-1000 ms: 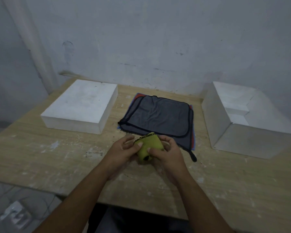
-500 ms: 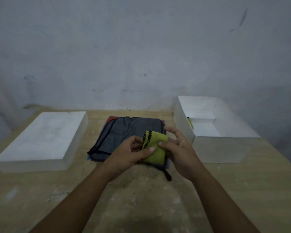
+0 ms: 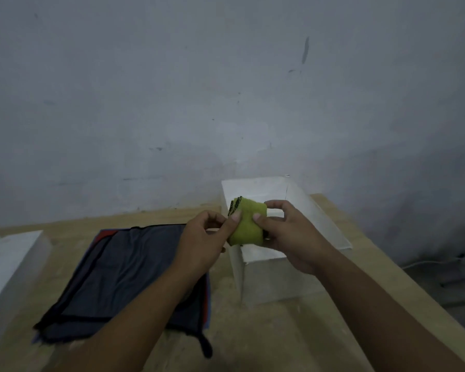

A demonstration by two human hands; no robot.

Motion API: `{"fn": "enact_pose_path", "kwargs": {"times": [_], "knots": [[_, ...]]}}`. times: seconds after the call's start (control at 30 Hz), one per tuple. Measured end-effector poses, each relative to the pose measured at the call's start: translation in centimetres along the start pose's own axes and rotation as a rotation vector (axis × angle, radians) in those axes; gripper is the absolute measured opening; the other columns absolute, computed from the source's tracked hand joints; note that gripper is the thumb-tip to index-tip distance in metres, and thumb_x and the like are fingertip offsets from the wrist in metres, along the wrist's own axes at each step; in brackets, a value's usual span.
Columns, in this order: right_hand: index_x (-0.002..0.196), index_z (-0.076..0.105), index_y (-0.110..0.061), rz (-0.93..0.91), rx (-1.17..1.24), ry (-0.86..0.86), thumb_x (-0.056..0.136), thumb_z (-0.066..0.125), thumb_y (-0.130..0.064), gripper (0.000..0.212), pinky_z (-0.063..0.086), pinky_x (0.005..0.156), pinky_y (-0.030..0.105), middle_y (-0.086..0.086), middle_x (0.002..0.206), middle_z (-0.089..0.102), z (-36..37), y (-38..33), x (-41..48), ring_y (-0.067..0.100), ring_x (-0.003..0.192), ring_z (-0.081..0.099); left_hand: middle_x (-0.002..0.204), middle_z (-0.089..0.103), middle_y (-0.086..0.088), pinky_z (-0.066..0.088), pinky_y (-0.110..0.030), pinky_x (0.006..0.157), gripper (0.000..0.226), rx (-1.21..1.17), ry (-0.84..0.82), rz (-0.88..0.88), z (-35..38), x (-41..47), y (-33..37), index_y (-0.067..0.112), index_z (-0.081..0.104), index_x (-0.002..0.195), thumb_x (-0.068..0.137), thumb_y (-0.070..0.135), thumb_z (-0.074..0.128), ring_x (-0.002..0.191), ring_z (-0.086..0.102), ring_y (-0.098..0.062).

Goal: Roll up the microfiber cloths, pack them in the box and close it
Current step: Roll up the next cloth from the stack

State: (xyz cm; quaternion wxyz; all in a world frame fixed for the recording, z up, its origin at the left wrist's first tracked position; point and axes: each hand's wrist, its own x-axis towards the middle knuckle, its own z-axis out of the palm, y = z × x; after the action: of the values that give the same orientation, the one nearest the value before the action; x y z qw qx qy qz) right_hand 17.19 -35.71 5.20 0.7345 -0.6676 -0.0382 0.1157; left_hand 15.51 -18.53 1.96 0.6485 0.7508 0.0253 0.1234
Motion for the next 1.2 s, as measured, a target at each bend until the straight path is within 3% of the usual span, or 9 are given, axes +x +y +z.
{"fn": "enact_pose_path", "kwargs": {"times": [0.17, 0.3, 0.47, 0.6, 0.73, 0.9, 1.07, 1.13, 1.2], "knots": [[0.125, 0.038, -0.016, 0.057, -0.121, 0.105, 0.094, 0.060, -0.017, 0.038, 0.060, 0.073, 0.040, 0.022, 0.121, 0.056, -3.2, -0.4, 5.0, 0.031, 0.097, 0.065, 0.081, 0.067, 0.003, 0.050, -0.021, 0.060, 0.025, 0.188, 0.083, -0.009, 1.6, 3.5, -1.5, 0.018, 0.062, 0.079, 0.083, 0.042, 0.068, 0.073, 0.063, -0.011], [0.132, 0.033, -0.017, 0.127, -0.536, 0.059, 0.092, 0.061, -0.027, 0.050, 0.055, 0.075, 0.032, 0.012, 0.123, 0.054, -5.4, 0.9, 8.5, 0.028, 0.105, 0.059, 0.087, 0.058, 0.013, 0.043, -0.003, 0.054, 0.018, 0.256, 0.061, -0.039, 2.0, 4.6, -2.8, 0.016, 0.063, 0.095, 0.087, 0.031, 0.067, 0.071, 0.054, 0.000], [0.114, 0.051, -0.016, 0.263, -0.720, -0.122, 0.093, 0.060, -0.021, 0.023, 0.053, 0.094, 0.040, 0.012, 0.122, 0.057, -5.9, 2.5, 11.9, 0.028, 0.111, 0.058, 0.093, 0.062, 0.011, 0.058, -0.038, 0.077, 0.010, 0.223, -0.010, -0.090, 2.1, 5.1, -3.4, 0.025, 0.063, 0.096, 0.089, 0.032, 0.064, 0.077, 0.062, -0.005], [0.126, 0.052, -0.024, 0.307, -0.860, -0.333, 0.095, 0.053, -0.022, 0.031, 0.051, 0.096, 0.044, 0.006, 0.125, 0.055, -5.2, 2.5, 13.9, 0.027, 0.111, 0.056, 0.094, 0.066, 0.006, 0.058, -0.036, 0.071, 0.009, 0.187, -0.026, -0.100, 1.9, 5.2, -3.8, 0.027, 0.063, 0.092, 0.088, 0.034, 0.065, 0.083, 0.068, -0.020], [0.135, 0.050, -0.024, 0.335, -0.902, -0.468, 0.097, 0.052, -0.021, 0.038, 0.054, 0.086, 0.035, 0.007, 0.121, 0.055, -3.7, 3.4, 15.0, 0.026, 0.106, 0.057, 0.092, 0.066, 0.005, 0.058, -0.037, 0.071, 0.012, 0.152, -0.059, -0.109, 1.7, 5.3, -3.9, 0.024, 0.064, 0.092, 0.088, 0.035, 0.064, 0.087, 0.067, -0.025], [0.103, 0.059, -0.011, 0.314, -0.888, -0.447, 0.086, 0.069, -0.031, 0.028, 0.049, 0.061, 0.020, 0.003, 0.095, 0.061, -2.9, 4.6, 15.5, 0.013, 0.080, 0.061, 0.087, 0.066, 0.006, 0.057, -0.043, 0.071, 0.014, 0.140, -0.064, -0.105, 1.8, 5.3, -3.7, 0.020, 0.065, 0.092, 0.087, 0.034, 0.064, 0.085, 0.066, -0.028], [0.120, 0.061, -0.022, 0.379, -0.931, -0.455, 0.084, 0.063, -0.054, 0.049, 0.059, 0.082, 0.038, 0.008, 0.118, 0.060, -2.6, 4.5, 15.7, 0.026, 0.103, 0.063, 0.086, 0.067, 0.005, 0.058, -0.037, 0.070, 0.016, 0.132, -0.071, -0.105, 1.6, 5.4, -4.0, 0.019, 0.065, 0.092, 0.088, 0.034, 0.063, 0.081, 0.067, -0.017], [0.130, 0.051, -0.020, 0.463, -0.892, -0.483, 0.087, 0.066, -0.037, 0.048, 0.057, 0.087, 0.043, 0.011, 0.124, 0.057, -2.7, 4.2, 15.6, 0.030, 0.107, 0.062, 0.087, 0.066, 0.005, 0.058, -0.033, 0.069, 0.016, 0.127, -0.079, -0.107, 1.6, 5.4, -4.2, 0.020, 0.065, 0.091, 0.088, 0.035, 0.063, 0.081, 0.067, -0.010], [0.117, 0.051, -0.011, 0.461, -0.839, -0.433, 0.087, 0.069, -0.018, 0.035, 0.058, 0.086, 0.042, 0.013, 0.116, 0.059, -3.0, 4.1, 15.6, 0.029, 0.102, 0.065, 0.087, 0.066, 0.006, 0.057, -0.029, 0.067, 0.016, 0.113, -0.082, -0.114, 1.6, 5.4, -4.3, 0.020, 0.065, 0.091, 0.088, 0.035, 0.063, 0.080, 0.066, -0.008]]}}
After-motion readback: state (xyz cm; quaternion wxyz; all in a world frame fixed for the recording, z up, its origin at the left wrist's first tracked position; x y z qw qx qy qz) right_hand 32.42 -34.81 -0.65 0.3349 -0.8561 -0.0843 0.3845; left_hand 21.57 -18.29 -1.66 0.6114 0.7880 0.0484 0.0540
